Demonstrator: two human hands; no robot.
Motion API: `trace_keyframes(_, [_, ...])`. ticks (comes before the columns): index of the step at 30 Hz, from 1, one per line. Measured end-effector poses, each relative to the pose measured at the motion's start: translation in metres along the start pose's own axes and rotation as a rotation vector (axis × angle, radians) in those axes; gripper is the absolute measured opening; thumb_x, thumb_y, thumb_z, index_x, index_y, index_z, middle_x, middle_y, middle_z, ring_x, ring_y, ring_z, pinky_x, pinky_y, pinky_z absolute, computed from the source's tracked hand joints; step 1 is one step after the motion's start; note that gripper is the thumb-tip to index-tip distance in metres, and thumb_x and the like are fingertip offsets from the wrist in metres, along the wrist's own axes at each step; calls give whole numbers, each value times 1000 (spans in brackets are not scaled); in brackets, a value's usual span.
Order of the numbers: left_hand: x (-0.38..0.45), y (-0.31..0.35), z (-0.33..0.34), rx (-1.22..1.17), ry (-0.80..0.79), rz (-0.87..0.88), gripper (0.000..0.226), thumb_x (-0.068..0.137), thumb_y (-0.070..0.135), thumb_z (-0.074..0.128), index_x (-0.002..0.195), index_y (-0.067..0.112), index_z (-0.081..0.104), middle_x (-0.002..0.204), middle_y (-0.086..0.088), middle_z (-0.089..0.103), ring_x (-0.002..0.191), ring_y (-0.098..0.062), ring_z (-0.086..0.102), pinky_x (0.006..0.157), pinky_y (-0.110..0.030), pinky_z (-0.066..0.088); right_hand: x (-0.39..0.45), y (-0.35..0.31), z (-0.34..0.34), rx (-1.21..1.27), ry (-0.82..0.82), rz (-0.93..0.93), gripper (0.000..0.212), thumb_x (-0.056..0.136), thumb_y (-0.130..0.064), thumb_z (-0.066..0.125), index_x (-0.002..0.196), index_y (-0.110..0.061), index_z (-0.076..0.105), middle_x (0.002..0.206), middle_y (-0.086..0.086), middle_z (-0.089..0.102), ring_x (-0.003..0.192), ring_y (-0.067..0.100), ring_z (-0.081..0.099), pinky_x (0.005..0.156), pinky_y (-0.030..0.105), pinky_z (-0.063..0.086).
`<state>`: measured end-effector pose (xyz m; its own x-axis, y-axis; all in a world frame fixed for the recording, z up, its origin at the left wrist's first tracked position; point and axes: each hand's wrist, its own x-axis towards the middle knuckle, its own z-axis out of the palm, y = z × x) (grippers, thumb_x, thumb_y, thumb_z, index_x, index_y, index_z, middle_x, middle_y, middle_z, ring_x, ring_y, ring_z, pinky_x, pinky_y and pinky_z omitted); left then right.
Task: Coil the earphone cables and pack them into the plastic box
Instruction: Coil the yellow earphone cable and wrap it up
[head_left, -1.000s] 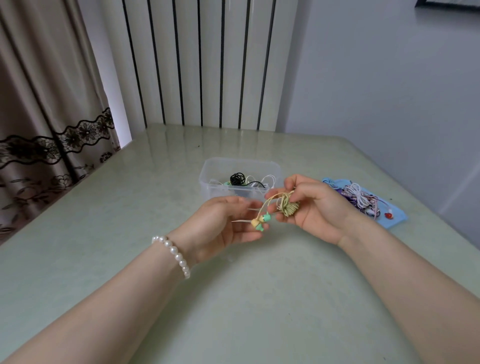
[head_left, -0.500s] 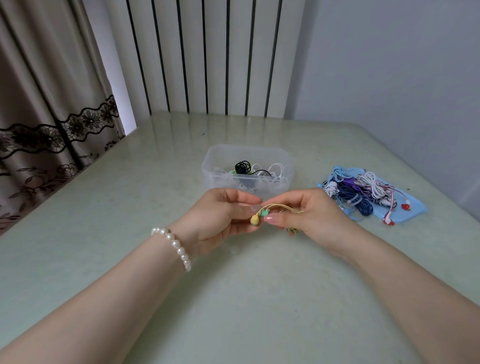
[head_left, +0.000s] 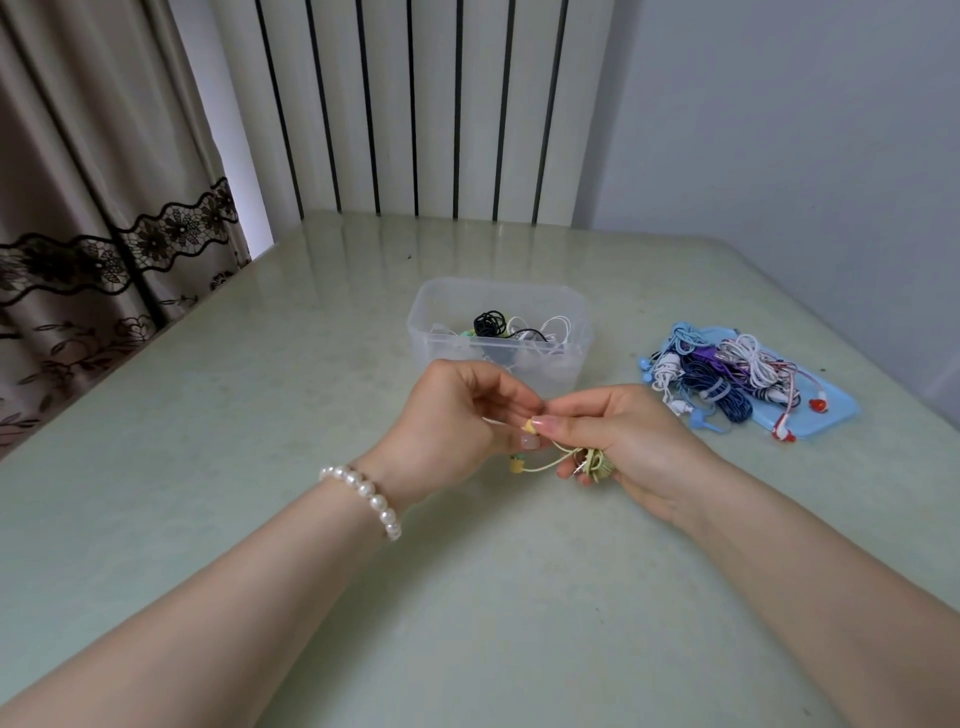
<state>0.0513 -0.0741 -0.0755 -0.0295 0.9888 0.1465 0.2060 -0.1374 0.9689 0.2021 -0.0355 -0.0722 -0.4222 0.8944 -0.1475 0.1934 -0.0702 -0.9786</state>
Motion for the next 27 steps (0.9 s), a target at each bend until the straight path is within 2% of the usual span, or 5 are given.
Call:
trace_keyframes(4, [4, 7, -14, 6, 50, -32, 27, 68, -18, 67, 75, 7, 62, 73, -6, 63, 59, -2, 61, 65, -14, 54, 1, -4, -6, 45, 42, -17, 8, 79, -6, 64, 78, -12, 69, 62, 0, 70, 41, 10, 54, 39, 16, 39])
trace_keyframes(12, [16, 1, -67, 362, 185, -169, 13, 75, 1, 72, 74, 13, 69, 65, 3, 62, 48, 3, 52, 46, -3, 36, 2, -4, -18, -105, 145, -94, 10, 82, -7, 64, 75, -14, 68, 55, -3, 67, 40, 9, 54, 40, 16, 37])
trace_keyframes(18, [22, -17, -64, 630, 247, -170, 8, 79, 9, 70, 83, 15, 73, 67, 10, 60, 67, -8, 55, 66, -19, 41, 4, 1, -13, -139, 140, -84, 14, 80, -6, 66, 71, -16, 68, 54, -2, 67, 39, 9, 53, 40, 15, 37])
trace_keyframes(22, [24, -27, -58, 703, 223, -194, 12, 81, 13, 67, 92, 14, 72, 72, 7, 59, 68, -10, 53, 69, -19, 40, 3, 2, -10, -144, 124, -81, 14, 81, -5, 65, 71, -15, 68, 54, -2, 67, 39, 9, 54, 39, 15, 36])
trace_keyframes(27, [23, -27, -56, 641, 167, -229, 7, 80, 9, 67, 83, 13, 72, 63, 2, 63, 38, -3, 53, 41, -13, 43, 2, 3, -7, -146, 121, -87, 13, 80, -3, 66, 73, -14, 68, 55, -1, 67, 39, 9, 54, 39, 16, 36])
